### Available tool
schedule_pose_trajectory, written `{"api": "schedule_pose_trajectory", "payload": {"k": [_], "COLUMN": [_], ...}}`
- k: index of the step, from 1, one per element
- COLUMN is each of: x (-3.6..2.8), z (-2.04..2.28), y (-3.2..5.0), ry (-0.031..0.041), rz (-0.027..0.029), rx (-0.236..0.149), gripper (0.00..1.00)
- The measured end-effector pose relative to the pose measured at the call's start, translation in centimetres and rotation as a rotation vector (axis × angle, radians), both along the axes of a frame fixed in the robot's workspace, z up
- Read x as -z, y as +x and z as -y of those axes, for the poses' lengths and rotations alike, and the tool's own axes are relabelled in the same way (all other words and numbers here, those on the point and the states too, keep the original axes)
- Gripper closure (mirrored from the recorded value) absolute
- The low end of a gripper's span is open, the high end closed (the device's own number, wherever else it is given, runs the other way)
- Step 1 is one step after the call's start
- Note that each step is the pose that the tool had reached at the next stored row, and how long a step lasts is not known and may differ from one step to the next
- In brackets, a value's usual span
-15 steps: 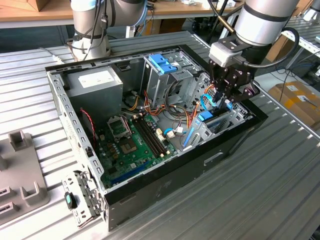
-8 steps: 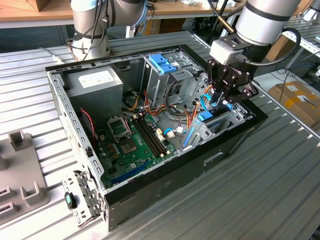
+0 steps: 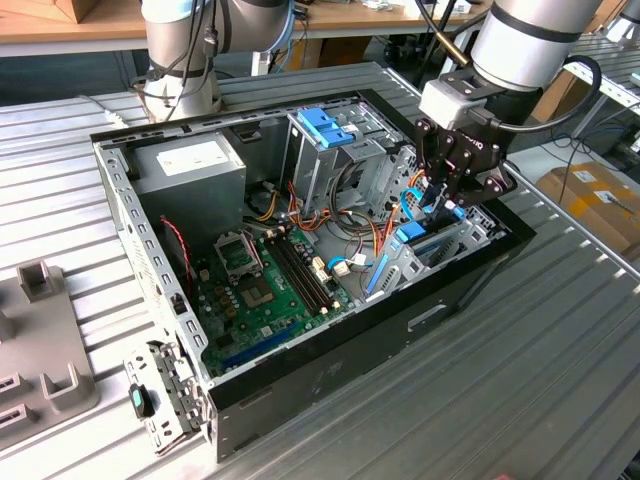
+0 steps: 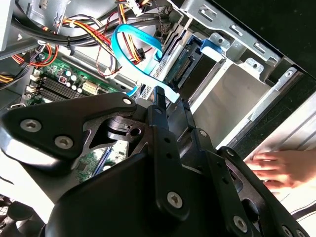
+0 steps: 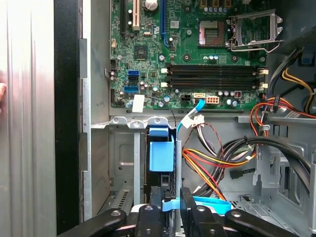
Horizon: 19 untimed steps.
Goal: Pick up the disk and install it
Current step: 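Insert the second disk wire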
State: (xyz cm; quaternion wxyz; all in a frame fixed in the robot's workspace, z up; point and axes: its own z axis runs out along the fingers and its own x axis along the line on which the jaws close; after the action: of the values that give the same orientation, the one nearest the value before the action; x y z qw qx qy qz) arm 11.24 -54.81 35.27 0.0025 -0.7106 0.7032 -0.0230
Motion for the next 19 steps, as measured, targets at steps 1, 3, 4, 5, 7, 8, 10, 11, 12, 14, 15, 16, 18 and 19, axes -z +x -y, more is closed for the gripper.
{"api": "schedule_pose_trajectory", "payload": {"k": [1,3,4,5,7,8,10,11,12,14,15,16,18,19], "x": [0.0,0.0,0.0,0.0,0.0,0.0,0.0,0.0,0.0,0.0,0.0,0.01,0.0,0.0], "z": [0.0,0.0,0.0,0.0,0.0,0.0,0.0,0.0,0.0,0.0,0.0,0.0,0.0,-0.01], "y": [0.0,0.0,0.0,0.02,0.1,0.24,0.5,0.61,0.77,1.02,1.13,1.37,1.79,1.91], "ry": [0.0,0.0,0.0,0.0001,0.0,0.0,-0.0001,-0.0001,-0.0001,0.0,0.0,0.0001,0.0,0.0], "rz": [-0.0001,-0.0002,-0.0002,-0.0002,-0.0003,-0.0003,-0.0003,-0.0003,-0.0003,-0.0003,-0.0002,-0.0002,-0.0002,-0.0003], "rx": [0.0,0.0,0.0,0.0,0.0,0.0,0.0,0.0,0.0,0.0,0.0,0.0,0.0,0.0], "gripper": [0.7,0.7,0.7,0.7,0.7,0.7,0.7,0.7,0.7,0.7,0.7,0.7,0.7,0.7]}}
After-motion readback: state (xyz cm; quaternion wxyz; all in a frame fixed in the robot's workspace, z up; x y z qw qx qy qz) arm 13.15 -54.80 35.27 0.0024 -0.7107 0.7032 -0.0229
